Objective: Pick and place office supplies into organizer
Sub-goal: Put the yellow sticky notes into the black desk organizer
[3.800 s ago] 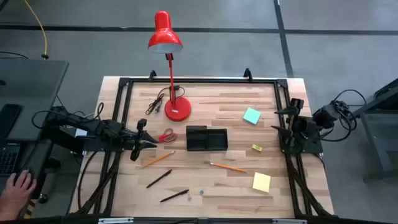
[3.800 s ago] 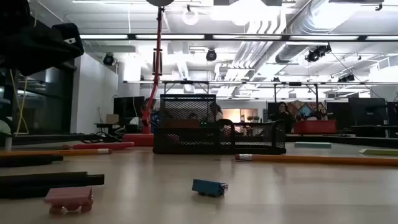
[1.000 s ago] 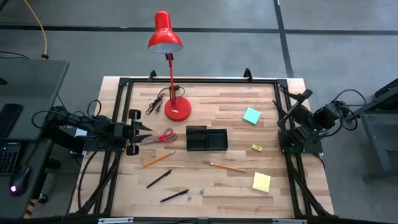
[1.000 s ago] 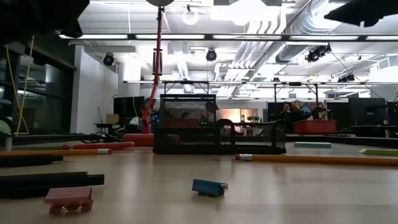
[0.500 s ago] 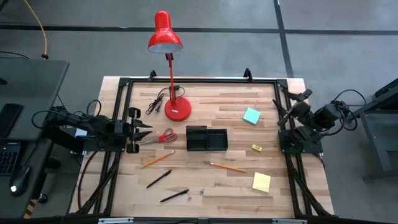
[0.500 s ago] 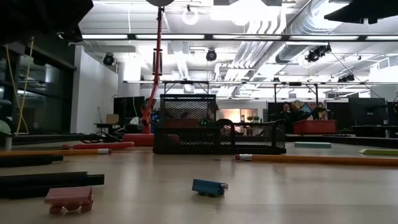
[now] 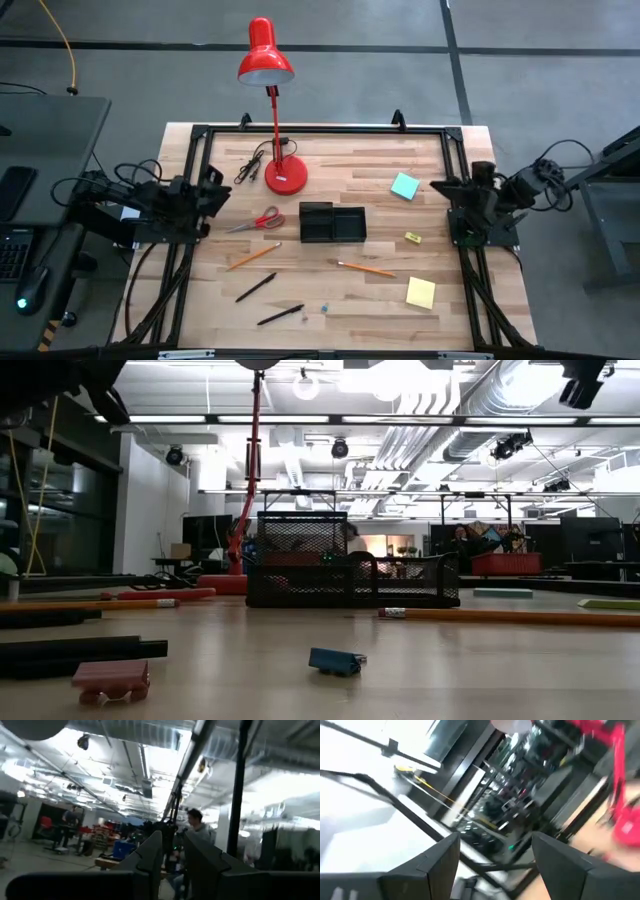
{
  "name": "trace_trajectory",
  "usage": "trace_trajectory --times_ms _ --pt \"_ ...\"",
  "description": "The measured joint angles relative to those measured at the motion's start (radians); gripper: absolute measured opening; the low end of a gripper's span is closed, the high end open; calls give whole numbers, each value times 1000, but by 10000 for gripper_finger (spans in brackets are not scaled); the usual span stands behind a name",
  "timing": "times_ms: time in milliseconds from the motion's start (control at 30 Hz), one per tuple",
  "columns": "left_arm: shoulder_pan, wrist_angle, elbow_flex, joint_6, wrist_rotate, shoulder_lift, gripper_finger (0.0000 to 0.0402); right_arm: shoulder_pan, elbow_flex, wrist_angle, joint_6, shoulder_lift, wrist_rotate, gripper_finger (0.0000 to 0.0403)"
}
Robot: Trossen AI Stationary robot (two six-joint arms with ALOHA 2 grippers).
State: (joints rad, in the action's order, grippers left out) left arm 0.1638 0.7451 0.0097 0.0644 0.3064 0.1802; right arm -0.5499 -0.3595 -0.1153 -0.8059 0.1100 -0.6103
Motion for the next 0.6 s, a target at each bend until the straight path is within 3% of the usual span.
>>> trace_trajectory --times_ms 133,433,600 --pt "0 8 0 49 1 0 74 0 0 -62 -149 124 60 237" --pt "0 7 0 58 1 0 74 -36 -6 -175 -476 421 391 237" --pt "0 18 0 136 1 0 74 -75 -104 -75 -579 536 493 237"
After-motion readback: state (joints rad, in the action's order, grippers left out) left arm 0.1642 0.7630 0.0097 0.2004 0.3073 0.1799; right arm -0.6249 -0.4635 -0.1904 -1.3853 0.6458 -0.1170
